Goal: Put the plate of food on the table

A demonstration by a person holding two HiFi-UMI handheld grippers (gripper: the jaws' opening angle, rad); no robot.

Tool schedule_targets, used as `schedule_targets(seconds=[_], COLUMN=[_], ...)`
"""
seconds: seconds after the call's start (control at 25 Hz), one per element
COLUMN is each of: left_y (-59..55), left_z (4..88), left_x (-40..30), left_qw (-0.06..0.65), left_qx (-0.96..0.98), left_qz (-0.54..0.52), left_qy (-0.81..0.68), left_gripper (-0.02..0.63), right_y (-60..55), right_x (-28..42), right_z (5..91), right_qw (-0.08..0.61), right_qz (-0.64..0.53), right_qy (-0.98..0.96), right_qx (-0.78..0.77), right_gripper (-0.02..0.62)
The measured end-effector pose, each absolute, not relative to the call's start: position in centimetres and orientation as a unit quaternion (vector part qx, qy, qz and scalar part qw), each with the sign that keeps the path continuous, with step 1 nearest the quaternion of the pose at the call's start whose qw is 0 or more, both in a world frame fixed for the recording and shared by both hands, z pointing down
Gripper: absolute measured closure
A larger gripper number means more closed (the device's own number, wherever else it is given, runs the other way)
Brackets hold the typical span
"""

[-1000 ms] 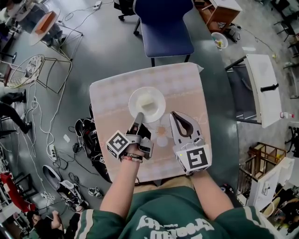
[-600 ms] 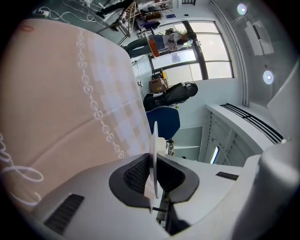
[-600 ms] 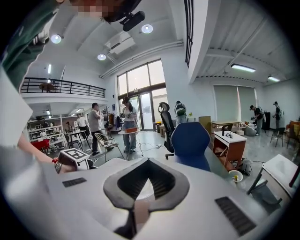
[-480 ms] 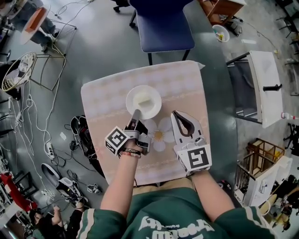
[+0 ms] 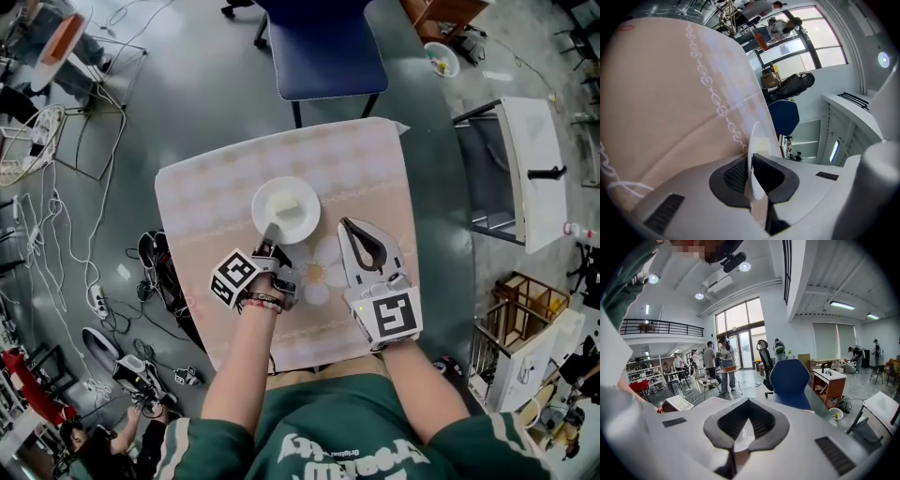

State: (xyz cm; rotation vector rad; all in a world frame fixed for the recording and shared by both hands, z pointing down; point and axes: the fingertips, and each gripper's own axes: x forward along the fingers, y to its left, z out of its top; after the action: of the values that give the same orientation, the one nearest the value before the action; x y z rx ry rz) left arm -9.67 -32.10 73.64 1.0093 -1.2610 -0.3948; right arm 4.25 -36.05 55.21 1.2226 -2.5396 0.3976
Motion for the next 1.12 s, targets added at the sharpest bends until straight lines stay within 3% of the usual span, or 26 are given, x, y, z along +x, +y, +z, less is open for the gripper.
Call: schedule_targets(seconds=[0.16, 0.28, 0.36, 1.12], left_y=[-32.1, -32.2, -32.1, -29.6], left_z=[73.6, 73.3, 73.1, 71.1], left_x=[-9.6, -9.6, -9.7, -10.5], left_qw=[0.669, 0.662, 0.655, 0.647], left_qx=[0.449, 0.451, 0.453, 0.468], left_qz=[-0.169, -0.173, -0.171, -0.189], left_qy=[-0.567, -0.573, -0.580, -0.571], left_gripper=[0.572, 0.475, 0.454, 0.454], right_y=[-35.7, -35.5, -35.4, -32.7], right_x=[4.1, 3.8, 3.5, 1.3], right_z=[55.5, 55.5, 55.4, 53.4], right_qw=[0.150, 0.149, 0.150, 0.144], right_qz=[0.140, 0.139, 0.137, 0.120], right_qy=[-0.883, -0.884, -0.885, -0.893], right_qx=[0.422, 0.421, 0.419, 0.410], right_gripper=[0.580, 0.580, 0.580, 0.580])
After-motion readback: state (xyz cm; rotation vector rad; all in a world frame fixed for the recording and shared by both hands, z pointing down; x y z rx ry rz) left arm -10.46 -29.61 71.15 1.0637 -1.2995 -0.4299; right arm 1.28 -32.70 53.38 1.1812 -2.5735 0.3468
